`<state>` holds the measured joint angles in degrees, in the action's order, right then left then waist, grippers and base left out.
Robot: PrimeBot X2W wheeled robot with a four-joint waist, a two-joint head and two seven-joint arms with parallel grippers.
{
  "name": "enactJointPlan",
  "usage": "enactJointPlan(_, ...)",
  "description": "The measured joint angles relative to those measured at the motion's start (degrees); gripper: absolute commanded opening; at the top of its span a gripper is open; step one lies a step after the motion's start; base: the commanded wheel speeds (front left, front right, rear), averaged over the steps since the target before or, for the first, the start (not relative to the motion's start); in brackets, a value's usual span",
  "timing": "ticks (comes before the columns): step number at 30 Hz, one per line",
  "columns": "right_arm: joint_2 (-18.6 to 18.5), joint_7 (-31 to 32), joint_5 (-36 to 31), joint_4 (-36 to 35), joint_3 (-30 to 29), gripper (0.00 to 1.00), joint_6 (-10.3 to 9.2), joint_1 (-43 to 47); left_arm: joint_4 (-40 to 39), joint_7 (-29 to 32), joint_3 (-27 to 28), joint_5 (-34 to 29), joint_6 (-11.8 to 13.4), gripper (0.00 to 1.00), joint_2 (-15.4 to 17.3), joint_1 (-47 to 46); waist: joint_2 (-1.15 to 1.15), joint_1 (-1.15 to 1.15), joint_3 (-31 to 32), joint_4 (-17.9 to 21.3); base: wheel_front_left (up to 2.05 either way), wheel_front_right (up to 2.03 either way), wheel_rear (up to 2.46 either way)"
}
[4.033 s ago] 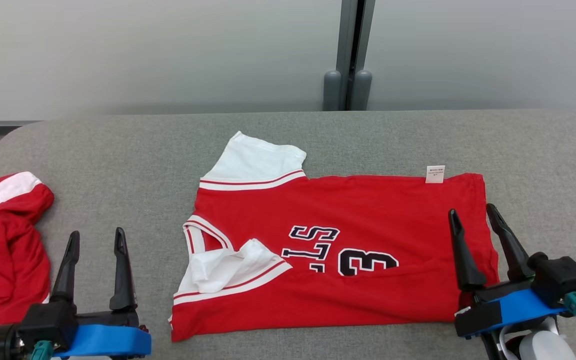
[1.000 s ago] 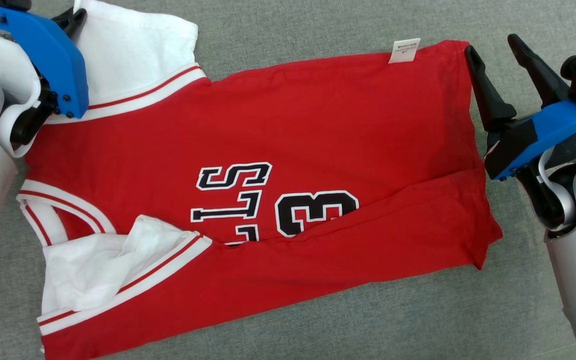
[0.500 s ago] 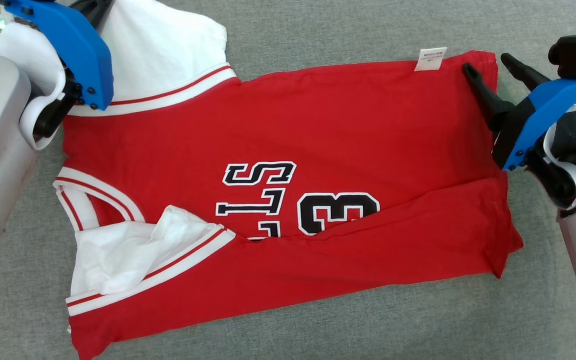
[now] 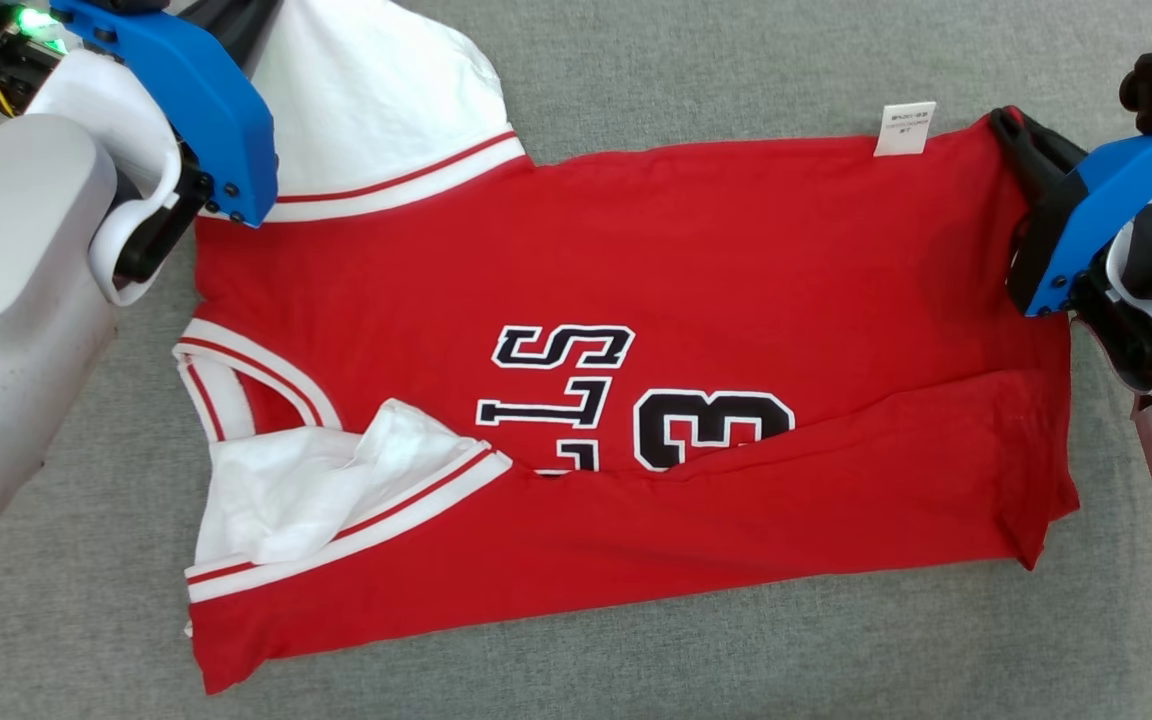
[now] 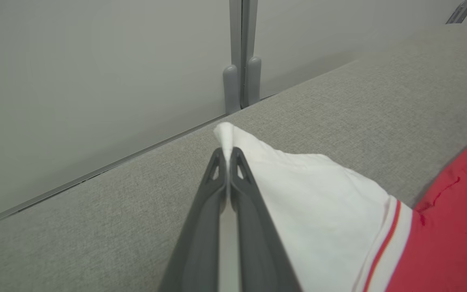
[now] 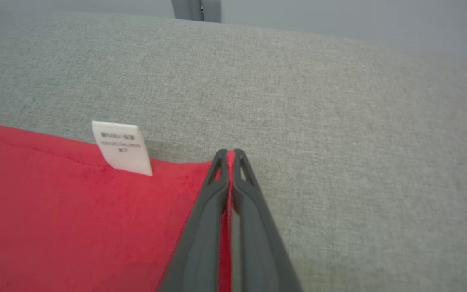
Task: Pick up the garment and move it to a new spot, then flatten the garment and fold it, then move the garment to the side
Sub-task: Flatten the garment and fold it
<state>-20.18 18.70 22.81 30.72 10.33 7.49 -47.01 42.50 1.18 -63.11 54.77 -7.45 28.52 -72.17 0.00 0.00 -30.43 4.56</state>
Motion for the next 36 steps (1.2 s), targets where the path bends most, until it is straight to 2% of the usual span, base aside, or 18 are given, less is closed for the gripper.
enactJointPlan(7,-0.3,-6.0,0.0,0.6,-0.5,0.0,0.01,0.9,-2.6,-7.3,-0.8,1.1,0.0,0.0,0.1,1.6,0.0,0.0,3.7,-1.5,0.0,0.0,0.0)
enactJointPlan(11,-0.3,-9.5,0.0,-0.1,-0.9,0.0,0.0,4.8,-5.7,-11.6,-1.2,0.4,0.8,0.0,1.6,5.8,0.0,0.0,6.0,-2.1,0.0,0.0,0.0)
enactJointPlan(17,0.1,-14.7,-0.1,-3.0,-2.2,0.0,0.0,11.6,-15.3,-14.7,-1.1,0.2,5.3,0.0,4.5,14.5,0.0,-0.01,9.0,-3.0,0.0,0.0,0.0)
enactJointPlan(28,1.8,-21.4,-1.5,-7.3,-5.5,0.0,0.0,23.0,-35.7,-16.0,0.0,0.2,17.5,0.0,11.8,33.0,0.0,0.0,12.4,-4.6,0.0,0.0,0.0)
enactJointPlan(31,2.5,-22.9,-1.5,-7.9,-6.8,0.0,0.0,26.2,-39.0,-16.1,0.7,0.6,19.7,0.0,12.7,37.4,0.0,0.0,13.3,-5.0,0.0,0.0,0.0)
enactJointPlan(36,3.5,-25.0,-1.5,-8.5,-8.3,0.0,0.0,31.2,-42.3,-16.2,2.1,0.7,21.6,0.0,13.0,43.0,0.0,0.0,15.0,-5.6,0.0,0.0,0.0)
